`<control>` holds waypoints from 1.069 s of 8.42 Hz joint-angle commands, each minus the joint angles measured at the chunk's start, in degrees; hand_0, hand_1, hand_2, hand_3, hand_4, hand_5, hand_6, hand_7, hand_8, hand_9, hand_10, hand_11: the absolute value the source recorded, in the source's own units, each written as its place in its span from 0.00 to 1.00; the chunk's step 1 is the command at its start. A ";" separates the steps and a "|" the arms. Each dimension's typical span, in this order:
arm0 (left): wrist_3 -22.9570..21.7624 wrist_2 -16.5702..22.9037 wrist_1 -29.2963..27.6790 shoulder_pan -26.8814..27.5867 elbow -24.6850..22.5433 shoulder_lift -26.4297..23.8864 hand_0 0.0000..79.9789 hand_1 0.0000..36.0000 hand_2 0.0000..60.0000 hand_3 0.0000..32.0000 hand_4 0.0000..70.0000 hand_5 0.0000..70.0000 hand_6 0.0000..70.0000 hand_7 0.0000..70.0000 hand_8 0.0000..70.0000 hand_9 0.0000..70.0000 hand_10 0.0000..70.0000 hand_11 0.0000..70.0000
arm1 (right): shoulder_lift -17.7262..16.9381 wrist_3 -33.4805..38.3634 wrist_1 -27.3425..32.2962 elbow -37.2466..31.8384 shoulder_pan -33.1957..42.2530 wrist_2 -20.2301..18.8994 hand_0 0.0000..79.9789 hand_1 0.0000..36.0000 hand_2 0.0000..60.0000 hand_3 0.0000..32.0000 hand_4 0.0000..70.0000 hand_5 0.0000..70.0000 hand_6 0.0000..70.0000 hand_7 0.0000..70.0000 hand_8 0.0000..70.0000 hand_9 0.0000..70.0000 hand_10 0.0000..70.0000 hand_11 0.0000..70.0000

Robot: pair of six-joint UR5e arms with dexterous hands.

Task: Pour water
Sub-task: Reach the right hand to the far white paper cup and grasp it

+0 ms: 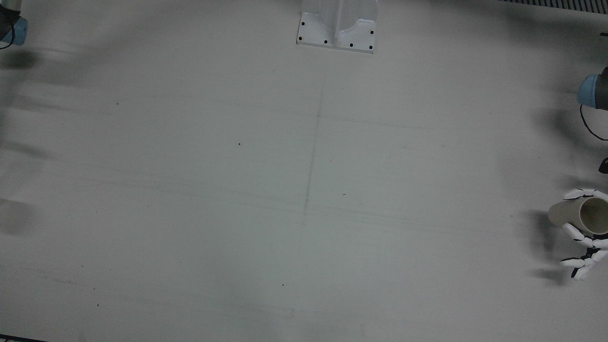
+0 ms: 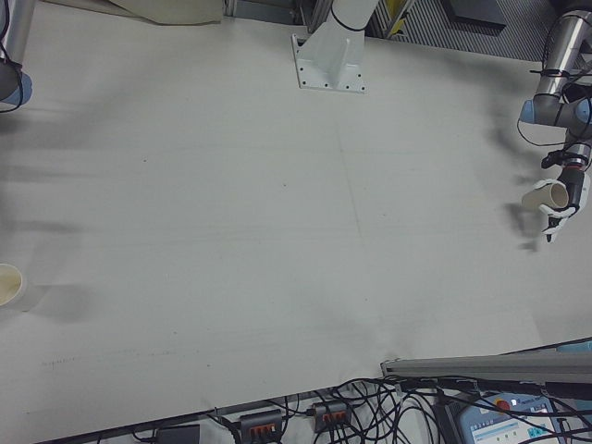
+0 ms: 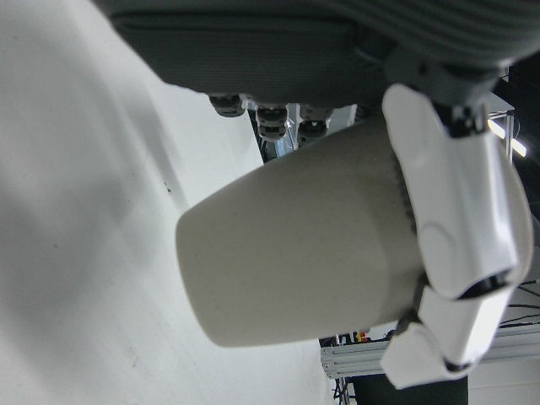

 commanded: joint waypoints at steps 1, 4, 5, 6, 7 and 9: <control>-1.17 -0.12 0.26 -0.03 -0.35 0.45 0.65 0.90 1.00 0.00 0.99 1.00 0.21 0.31 0.08 0.11 0.01 0.03 | 4.40 -0.48 -3.82 -2.32 -2.17 0.35 0.62 0.50 0.15 0.00 0.04 0.13 0.03 0.04 0.00 0.00 0.00 0.00; -1.34 -0.74 -0.27 -0.11 -0.35 0.45 0.64 0.88 1.00 0.00 0.97 1.00 0.20 0.29 0.08 0.11 0.01 0.03 | 5.81 -1.53 -7.00 -2.32 -4.71 3.76 0.61 0.48 0.15 0.00 0.04 0.15 0.02 0.03 0.00 0.00 0.00 0.00; -1.43 -0.74 -0.53 -0.11 -0.35 0.54 0.64 0.88 1.00 0.00 0.97 1.00 0.20 0.29 0.08 0.11 0.01 0.03 | 6.43 -1.97 -7.97 -2.32 -7.08 5.78 0.61 0.48 0.16 0.00 0.04 0.16 0.02 0.04 0.00 0.00 0.00 0.00; -2.13 -0.82 -0.62 -0.11 -0.35 0.63 0.64 0.88 1.00 0.00 0.97 1.00 0.20 0.29 0.08 0.11 0.01 0.03 | 7.05 -2.76 -8.07 -2.32 -8.84 7.28 0.62 0.50 0.16 0.00 0.02 0.17 0.02 0.03 0.00 0.00 0.00 0.00; -2.13 -0.83 -0.80 -0.11 -0.35 0.72 0.65 0.90 1.00 0.00 0.98 1.00 0.21 0.29 0.08 0.11 0.01 0.04 | 7.66 -3.20 -8.94 -2.23 -9.21 7.99 0.62 0.51 0.16 0.00 0.00 0.13 0.00 0.00 0.00 0.00 0.00 0.00; -2.22 -0.83 -1.23 -0.11 -0.35 0.72 0.64 0.89 1.00 0.00 0.97 1.00 0.20 0.29 0.08 0.11 0.01 0.04 | 8.45 -3.29 -9.30 -2.15 -9.21 8.08 0.62 0.52 0.16 0.00 0.01 0.15 0.01 0.00 0.00 0.00 0.00 0.00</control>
